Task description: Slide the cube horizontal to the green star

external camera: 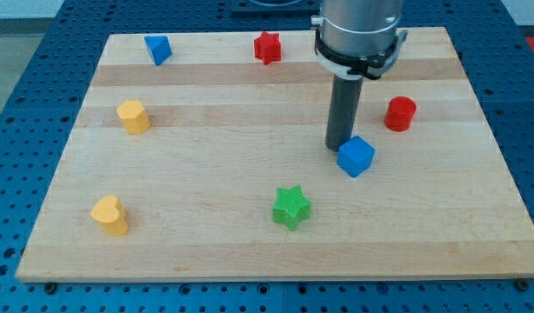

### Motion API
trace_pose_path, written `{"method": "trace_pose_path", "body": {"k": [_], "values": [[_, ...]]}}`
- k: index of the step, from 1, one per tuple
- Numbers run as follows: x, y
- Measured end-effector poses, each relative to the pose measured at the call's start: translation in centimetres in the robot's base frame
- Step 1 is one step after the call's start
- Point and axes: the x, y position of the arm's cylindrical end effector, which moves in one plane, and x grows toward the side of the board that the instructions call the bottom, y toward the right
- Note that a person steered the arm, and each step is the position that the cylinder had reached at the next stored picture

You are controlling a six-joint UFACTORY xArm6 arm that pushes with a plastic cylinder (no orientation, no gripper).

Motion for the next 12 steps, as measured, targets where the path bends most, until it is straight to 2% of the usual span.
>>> {"method": "trace_pose_path", "body": {"k": [6,12], "values": [[5.7,4.6],[6.7,6.9]]}}
